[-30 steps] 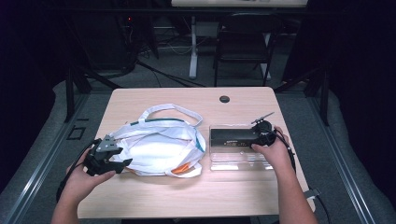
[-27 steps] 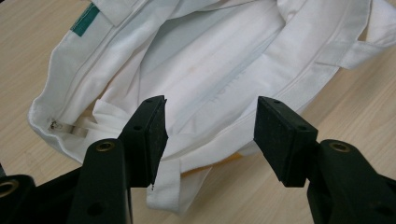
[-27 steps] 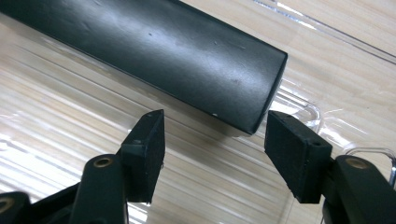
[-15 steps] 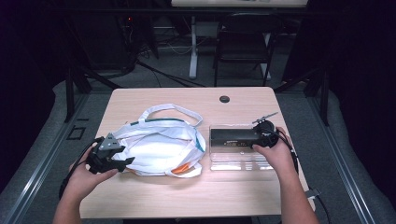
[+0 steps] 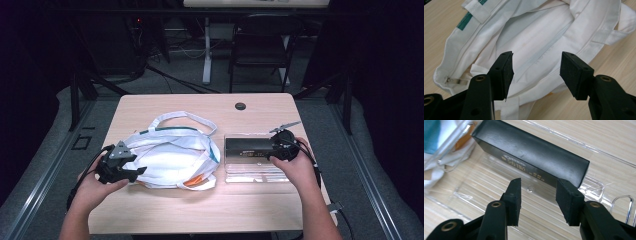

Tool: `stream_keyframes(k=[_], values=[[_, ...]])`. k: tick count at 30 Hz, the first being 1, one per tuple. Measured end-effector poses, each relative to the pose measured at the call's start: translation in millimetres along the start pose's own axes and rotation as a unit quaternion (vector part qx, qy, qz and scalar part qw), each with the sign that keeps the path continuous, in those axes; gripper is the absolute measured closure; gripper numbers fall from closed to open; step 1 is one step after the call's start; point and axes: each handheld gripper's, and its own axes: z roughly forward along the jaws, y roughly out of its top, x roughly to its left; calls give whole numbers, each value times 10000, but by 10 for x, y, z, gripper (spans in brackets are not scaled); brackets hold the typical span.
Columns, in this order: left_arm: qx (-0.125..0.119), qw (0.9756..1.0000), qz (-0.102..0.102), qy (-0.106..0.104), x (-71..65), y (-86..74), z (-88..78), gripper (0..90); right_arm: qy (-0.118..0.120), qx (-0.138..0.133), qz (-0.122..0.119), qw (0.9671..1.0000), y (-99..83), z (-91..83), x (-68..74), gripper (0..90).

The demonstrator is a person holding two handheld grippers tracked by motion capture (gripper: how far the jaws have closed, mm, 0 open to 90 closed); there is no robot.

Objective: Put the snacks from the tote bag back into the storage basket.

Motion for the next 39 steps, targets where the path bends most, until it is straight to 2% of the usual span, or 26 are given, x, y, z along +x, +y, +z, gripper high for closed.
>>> stream_keyframes(k=[4, 12, 18, 25, 29, 34, 36, 38, 39], values=[[-22, 10000, 1, -37, -12, 18, 10, 441, 72, -103, -11, 9999, 0, -64, 68, 583], [-125, 9999, -7, -59, -9, 65, 14, 442, 302, -362, -225, 9986, 1, -185, 249, 611], [-150, 9998, 47, -81, -20, 114, 52, 442, 433, -541, -491, 9964, -12, -236, 410, 637], [-184, 9998, 56, -103, -28, 156, 73, 442, 621, -578, -735, 9937, -38, -313, 643, 651], [-174, 9998, 54, -120, -34, 171, 102, 444, 707, -561, -795, 9927, -2, -323, 746, 651], [-207, 9997, 58, -154, -49, 193, 117, 445, 913, -612, -883, 9900, 11, -288, 857, 652], [-218, 9996, 57, -154, -52, 195, 121, 446, 882, -574, -946, 9899, -14, -257, 899, 661], [-231, 9996, 49, -151, -58, 194, 124, 446, 945, -603, -1015, 9885, -58, -219, 947, 668], [-232, 9996, 46, -142, -60, 194, 123, 446, 1022, -663, -1083, 9866, -93, -195, 980, 670]])
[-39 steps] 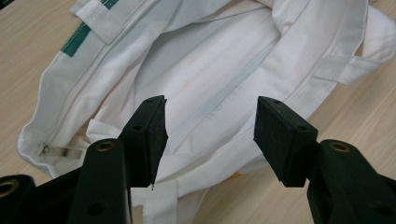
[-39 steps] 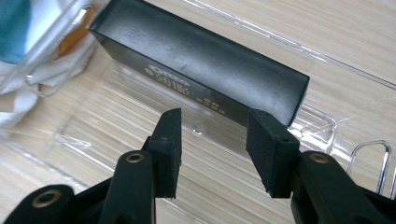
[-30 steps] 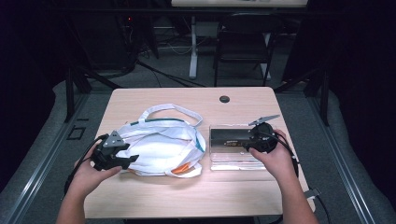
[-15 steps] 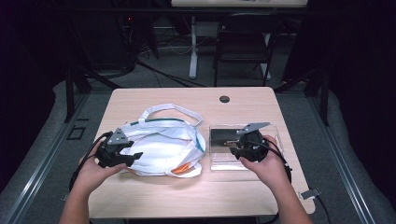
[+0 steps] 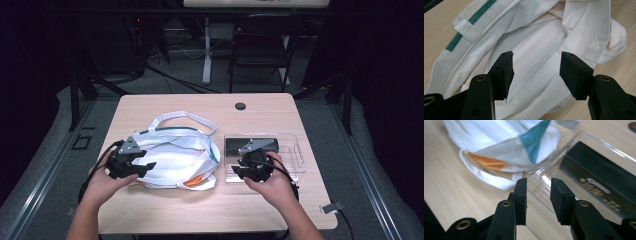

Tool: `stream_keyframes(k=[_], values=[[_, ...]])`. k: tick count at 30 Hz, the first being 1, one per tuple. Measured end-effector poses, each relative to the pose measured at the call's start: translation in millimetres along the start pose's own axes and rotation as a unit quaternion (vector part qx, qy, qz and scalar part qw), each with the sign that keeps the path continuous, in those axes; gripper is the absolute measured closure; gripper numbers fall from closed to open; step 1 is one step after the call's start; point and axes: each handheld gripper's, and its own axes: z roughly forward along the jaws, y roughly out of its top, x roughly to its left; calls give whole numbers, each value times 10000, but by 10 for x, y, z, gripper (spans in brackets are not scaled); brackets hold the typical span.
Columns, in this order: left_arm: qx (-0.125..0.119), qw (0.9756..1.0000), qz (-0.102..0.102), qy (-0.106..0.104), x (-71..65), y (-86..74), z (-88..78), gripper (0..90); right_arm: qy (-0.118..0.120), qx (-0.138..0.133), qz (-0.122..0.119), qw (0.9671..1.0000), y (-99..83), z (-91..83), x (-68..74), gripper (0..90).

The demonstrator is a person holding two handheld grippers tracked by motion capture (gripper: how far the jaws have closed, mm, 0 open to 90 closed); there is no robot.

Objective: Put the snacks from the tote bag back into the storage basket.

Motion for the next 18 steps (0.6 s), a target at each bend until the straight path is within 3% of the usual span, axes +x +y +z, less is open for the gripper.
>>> stream_keyframes(k=[6, 18], values=[[-73, 10000, -6, 16, -7, 2, -4, 447, 38, 159, -400, 9991, -172, 118, 176, 740], [-78, 10000, -19, -2, -10, -5, 34, 453, 268, 46, -633, 9976, -427, 338, 384, 750]])
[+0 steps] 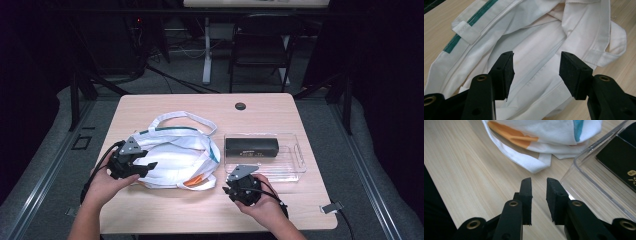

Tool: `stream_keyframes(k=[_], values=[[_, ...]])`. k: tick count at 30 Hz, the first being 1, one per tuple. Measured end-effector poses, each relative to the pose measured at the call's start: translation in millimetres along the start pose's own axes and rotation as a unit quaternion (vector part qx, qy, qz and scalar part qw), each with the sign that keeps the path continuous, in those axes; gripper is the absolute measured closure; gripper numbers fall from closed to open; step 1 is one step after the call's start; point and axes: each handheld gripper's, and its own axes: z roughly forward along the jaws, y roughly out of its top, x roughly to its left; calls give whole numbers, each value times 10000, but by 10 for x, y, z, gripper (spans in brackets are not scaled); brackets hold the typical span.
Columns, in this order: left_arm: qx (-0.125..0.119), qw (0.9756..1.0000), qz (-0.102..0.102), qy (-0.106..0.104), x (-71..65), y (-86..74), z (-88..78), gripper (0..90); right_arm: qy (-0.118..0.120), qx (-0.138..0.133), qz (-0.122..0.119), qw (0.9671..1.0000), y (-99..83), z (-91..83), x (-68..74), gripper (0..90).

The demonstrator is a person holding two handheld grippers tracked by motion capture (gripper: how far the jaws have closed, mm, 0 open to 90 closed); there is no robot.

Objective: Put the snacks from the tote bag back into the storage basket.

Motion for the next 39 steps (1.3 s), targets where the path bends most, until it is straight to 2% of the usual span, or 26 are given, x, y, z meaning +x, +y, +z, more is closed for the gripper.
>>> stream_keyframes(k=[4, 10, 13, 19, 28, 32, 39], values=[[-20, 10000, -9, 18, 5, -6, 15, 454, 116, -131, 24, 9998, -29, 43, 33, 753], [5, 10000, -19, 21, 8, -18, 45, 454, 107, -318, -52, 9994, -72, 95, 85, 747], [21, 10000, -10, 6, 8, -20, 66, 454, 235, -400, -62, 9989, -103, 120, 79, 751], [40, 10000, -4, -5, -1, -23, 102, 454, 318, -421, 22, 9986, -150, 187, 43, 755], [77, 10000, -17, -9, -3, -39, 140, 454, 290, -399, -69, 9988, -186, 232, 36, 735], [113, 9999, -5, -6, -4, -41, 159, 454, 290, -503, 50, 9983, -191, 233, 26, 724], [195, 9998, 14, 21, -17, -44, 197, 454, 330, -442, 105, 9984, -209, 245, 0, 721]])
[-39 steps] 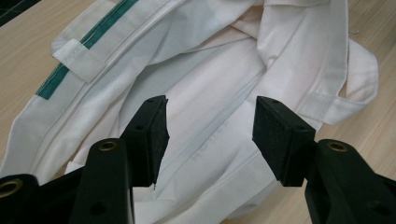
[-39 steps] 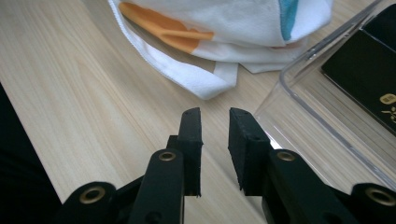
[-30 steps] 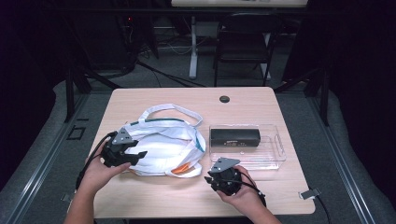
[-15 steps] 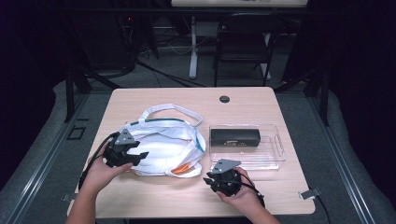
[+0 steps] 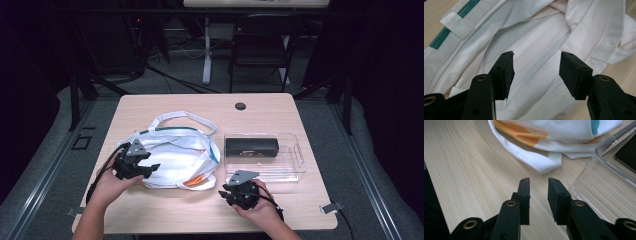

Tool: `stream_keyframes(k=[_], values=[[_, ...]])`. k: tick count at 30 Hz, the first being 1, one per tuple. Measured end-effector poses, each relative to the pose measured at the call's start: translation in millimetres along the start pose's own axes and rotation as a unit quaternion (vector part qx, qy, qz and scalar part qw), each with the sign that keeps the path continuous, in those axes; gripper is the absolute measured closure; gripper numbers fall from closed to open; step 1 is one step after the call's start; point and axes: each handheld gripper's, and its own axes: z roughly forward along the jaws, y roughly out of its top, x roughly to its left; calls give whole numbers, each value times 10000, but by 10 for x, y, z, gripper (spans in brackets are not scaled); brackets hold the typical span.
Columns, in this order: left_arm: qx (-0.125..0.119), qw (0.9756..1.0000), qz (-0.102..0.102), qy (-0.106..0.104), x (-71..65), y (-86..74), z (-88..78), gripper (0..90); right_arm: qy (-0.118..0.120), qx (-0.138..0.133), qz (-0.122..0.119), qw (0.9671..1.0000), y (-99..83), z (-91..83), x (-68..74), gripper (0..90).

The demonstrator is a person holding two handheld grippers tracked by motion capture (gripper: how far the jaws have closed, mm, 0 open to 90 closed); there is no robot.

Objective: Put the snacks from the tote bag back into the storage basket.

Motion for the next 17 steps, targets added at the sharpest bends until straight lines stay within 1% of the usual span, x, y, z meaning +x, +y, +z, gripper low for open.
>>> stream_keyframes(k=[6, 11, 13, 14, 15, 17], values=[[-3, 10000, 28, 10, -5, 7, -1, 454, -3, 40, -8, 10000, -5, -12, -5, 721], [-17, 10000, 13, 28, 11, 4, -3, 454, 53, 41, 57, 10000, -10, -12, -14, 716], [-27, 10000, -8, 29, 14, 0, -4, 454, 97, 97, 9, 9999, -9, -15, -21, 708], [-27, 10000, -21, 32, 16, -3, -7, 454, 110, 82, -2, 9999, -8, -16, -19, 701], [-32, 10000, -25, 44, 18, -4, -9, 454, 191, 101, -62, 9997, -2, -25, -19, 689], [-42, 10000, -23, 57, 24, -9, -21, 454, 193, 123, -186, 9996, 13, -45, -3, 671]])
